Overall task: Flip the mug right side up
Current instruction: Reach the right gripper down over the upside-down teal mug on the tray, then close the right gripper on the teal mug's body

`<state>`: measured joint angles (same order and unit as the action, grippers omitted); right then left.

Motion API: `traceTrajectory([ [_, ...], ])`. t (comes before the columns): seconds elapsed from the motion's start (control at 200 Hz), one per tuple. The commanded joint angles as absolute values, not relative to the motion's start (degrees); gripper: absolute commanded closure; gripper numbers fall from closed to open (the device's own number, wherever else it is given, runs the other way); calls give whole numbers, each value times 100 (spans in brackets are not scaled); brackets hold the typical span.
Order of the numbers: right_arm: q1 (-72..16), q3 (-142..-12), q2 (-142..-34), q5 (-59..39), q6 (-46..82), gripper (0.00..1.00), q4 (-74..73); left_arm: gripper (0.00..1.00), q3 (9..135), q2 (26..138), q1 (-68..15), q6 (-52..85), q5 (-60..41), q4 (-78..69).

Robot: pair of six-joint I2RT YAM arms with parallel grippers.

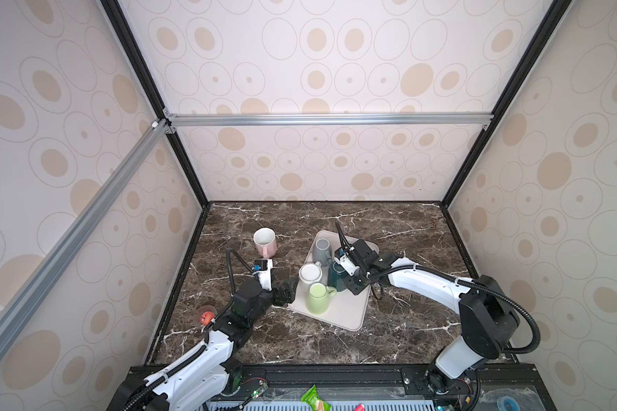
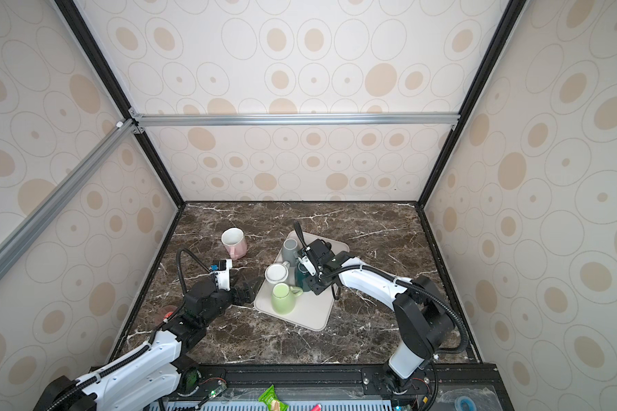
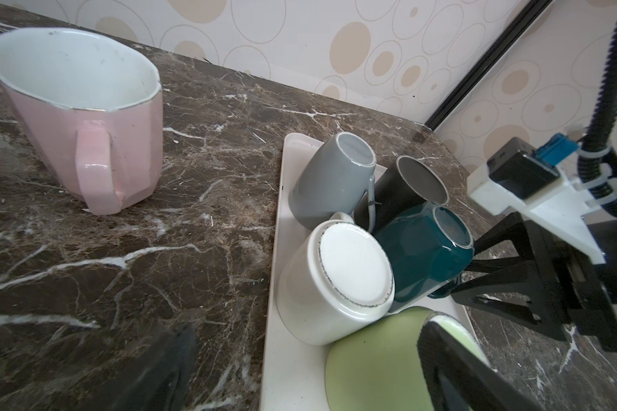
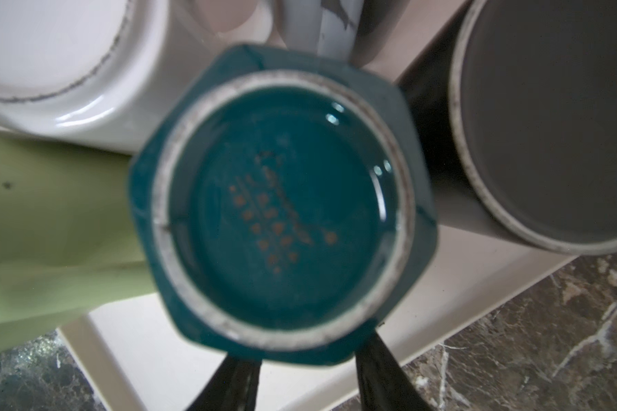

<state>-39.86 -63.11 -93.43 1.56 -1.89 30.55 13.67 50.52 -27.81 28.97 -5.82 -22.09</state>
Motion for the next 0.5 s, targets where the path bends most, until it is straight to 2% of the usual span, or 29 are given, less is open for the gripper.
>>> traceTrajectory([
  [0.0,-4056,-6409,-9407,36,-220,61,3200,2,1397,5114,-2830,2810,-508,-2360],
  [0.25,-4168,-6622,-9269,184,45,61,3510,2,1397,5155,-2839,2856,-523,-2373],
  [0.495,-4252,-7506,-9775,323,154,64,4588,2,1402,5203,-2839,2874,-543,-2381],
])
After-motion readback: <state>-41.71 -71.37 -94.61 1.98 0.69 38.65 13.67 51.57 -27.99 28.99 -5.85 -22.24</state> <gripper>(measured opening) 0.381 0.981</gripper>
